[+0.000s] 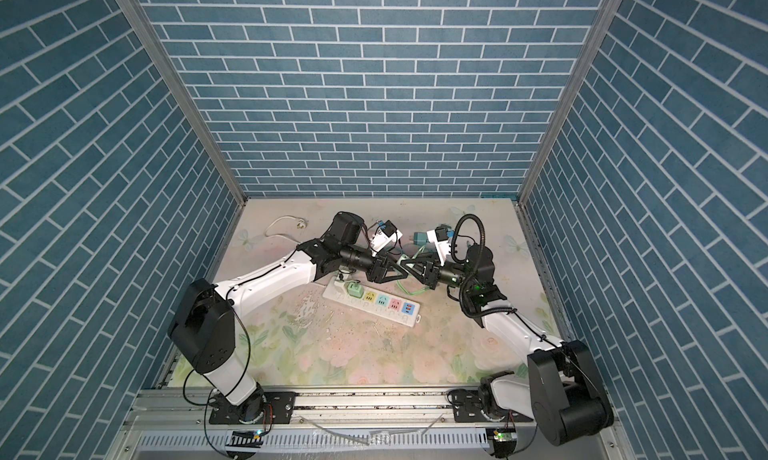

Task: Insert the plug
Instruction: 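Open the left gripper and draw back while the right gripper lifts the charger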

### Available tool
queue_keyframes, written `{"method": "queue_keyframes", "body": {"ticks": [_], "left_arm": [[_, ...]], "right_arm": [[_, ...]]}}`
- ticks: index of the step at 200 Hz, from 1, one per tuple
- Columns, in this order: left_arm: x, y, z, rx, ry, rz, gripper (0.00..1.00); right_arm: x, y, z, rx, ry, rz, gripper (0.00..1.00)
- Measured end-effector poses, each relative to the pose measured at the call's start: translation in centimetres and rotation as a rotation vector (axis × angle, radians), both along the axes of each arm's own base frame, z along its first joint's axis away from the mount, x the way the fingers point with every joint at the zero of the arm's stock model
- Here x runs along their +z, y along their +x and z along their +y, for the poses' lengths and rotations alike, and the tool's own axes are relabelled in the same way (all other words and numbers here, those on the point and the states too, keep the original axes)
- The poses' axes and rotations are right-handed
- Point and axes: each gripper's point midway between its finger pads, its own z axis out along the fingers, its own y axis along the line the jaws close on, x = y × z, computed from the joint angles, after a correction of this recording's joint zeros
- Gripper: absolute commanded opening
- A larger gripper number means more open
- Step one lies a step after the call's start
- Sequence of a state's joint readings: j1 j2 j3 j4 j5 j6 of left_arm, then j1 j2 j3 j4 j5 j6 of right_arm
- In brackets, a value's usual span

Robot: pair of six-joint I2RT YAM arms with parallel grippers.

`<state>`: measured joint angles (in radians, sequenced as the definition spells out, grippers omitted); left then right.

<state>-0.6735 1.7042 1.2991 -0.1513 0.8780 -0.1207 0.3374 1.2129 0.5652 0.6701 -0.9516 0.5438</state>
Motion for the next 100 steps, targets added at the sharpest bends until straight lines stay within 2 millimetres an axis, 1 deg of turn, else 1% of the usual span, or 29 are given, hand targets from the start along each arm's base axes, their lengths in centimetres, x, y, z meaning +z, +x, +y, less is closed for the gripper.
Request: {"method": "queue_keyframes", "body": {"ticks": [16, 35, 49, 57, 67, 100], "left_arm": [[0.0, 0.0, -0.1, 0.0, -0.004, 0.0, 0.45], [-0.3, 0.2, -0.1, 0.005, 0.001, 0.006, 0.52], [-0.6, 0.5, 0.0, 0.018, 0.008, 0.015, 0.52], [-0.7, 0.8, 0.1, 0.026, 0.011, 0.014, 0.57], [-0.8, 1.2, 0.3, 0.044, 0.02, 0.009, 0.64], [-1.3, 2.7, 1.6, 0.106, 0.045, 0.013, 0.67]], "right_arm": [[-0.1, 0.1, -0.2, -0.022, -0.013, -0.001, 0.0], [-0.4, 0.2, -0.3, -0.034, -0.025, 0.009, 0.0], [-0.8, 0.4, -0.4, -0.048, -0.034, 0.021, 0.0], [-1.0, 0.5, -0.5, -0.055, -0.04, 0.027, 0.0], [-1.2, 0.5, -0.5, -0.059, -0.047, 0.033, 0.0], [-2.0, 0.6, -0.7, -0.076, -0.075, 0.047, 0.0]]}}
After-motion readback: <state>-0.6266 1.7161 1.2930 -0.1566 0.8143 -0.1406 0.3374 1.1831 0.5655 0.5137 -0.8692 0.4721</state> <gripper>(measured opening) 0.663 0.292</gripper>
